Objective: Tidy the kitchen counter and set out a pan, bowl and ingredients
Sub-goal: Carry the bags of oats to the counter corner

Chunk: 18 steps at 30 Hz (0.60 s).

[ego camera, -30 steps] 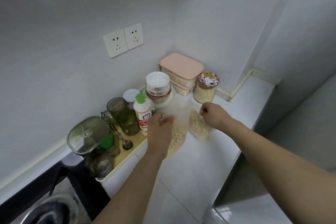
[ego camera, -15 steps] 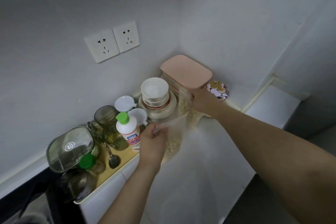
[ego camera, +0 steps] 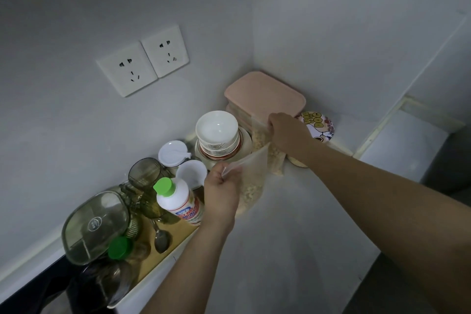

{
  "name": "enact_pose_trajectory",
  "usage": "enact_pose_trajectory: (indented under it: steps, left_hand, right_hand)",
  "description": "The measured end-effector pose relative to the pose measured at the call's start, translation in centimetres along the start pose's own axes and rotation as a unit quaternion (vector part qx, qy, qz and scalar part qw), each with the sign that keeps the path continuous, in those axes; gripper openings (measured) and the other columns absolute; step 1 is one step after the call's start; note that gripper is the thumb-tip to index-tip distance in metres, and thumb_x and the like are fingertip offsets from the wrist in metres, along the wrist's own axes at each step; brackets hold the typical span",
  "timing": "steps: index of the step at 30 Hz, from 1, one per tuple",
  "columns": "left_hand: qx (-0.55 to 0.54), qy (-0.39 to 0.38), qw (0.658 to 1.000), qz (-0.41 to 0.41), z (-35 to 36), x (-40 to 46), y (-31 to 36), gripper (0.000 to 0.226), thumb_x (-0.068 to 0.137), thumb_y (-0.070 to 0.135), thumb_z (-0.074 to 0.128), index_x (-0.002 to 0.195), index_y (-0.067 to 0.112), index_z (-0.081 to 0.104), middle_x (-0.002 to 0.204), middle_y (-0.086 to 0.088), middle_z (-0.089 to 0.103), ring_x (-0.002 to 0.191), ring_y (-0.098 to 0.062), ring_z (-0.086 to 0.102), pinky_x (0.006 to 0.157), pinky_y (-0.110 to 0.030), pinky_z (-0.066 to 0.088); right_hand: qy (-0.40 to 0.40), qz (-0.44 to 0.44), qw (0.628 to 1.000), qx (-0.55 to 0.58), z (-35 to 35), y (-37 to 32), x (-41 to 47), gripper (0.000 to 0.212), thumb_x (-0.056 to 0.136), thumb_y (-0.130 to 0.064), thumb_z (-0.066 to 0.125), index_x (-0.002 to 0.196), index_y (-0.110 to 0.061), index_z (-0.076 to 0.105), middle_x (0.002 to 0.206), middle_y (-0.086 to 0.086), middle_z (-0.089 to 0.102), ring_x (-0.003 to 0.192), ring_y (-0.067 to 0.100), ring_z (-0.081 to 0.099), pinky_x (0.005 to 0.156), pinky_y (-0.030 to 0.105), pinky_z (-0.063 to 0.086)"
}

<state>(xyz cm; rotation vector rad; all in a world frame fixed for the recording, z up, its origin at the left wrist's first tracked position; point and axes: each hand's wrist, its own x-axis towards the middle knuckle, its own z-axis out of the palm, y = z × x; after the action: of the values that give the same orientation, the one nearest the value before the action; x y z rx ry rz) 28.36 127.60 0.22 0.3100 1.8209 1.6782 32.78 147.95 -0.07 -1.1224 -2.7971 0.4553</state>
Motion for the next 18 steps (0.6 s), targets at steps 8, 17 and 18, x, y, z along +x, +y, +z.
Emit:
enact_pose_trajectory:
  steps: [8, 17, 18]
  left_hand:
    - [-0.087, 0.007, 0.995, -0.047, 1.8, 4.2, -1.5, 0.014, 0.087, 0.014, 0.064, 0.082, 0.024, 0.071, 0.090, -0.009, 0.069, 0.089, -0.028, 0.060, 0.085, -0.043, 0.050]
    - [0.343, 0.062, 0.933, 0.089, 2.5, 7.0, -0.3, 0.014, 0.096, 0.011, 0.043, 0.087, 0.008, 0.053, 0.086, -0.014, 0.063, 0.083, -0.035, 0.056, 0.066, -0.033, 0.036]
    - [0.369, 0.065, 0.923, 0.093, 2.4, 7.0, 0.0, 0.015, 0.097, 0.011, 0.042, 0.085, 0.009, 0.050, 0.088, -0.016, 0.063, 0.085, -0.037, 0.057, 0.065, -0.033, 0.035]
  right_hand:
    - [0.014, 0.030, 0.992, 0.119, 0.3, 1.6, -0.2, 0.015, 0.090, -0.006, 0.044, 0.100, -0.005, 0.056, 0.104, 0.011, 0.059, 0.095, 0.029, 0.055, 0.076, 0.039, 0.044]
    - [0.043, 0.006, 0.993, 0.111, 1.3, 2.4, -1.1, 0.022, 0.093, -0.007, 0.044, 0.109, -0.003, 0.059, 0.107, 0.014, 0.061, 0.101, 0.029, 0.054, 0.084, 0.037, 0.043]
    - [0.044, 0.007, 0.993, 0.112, 1.2, 2.3, -1.2, 0.022, 0.094, -0.007, 0.044, 0.109, -0.003, 0.059, 0.108, 0.015, 0.061, 0.102, 0.029, 0.054, 0.085, 0.038, 0.043]
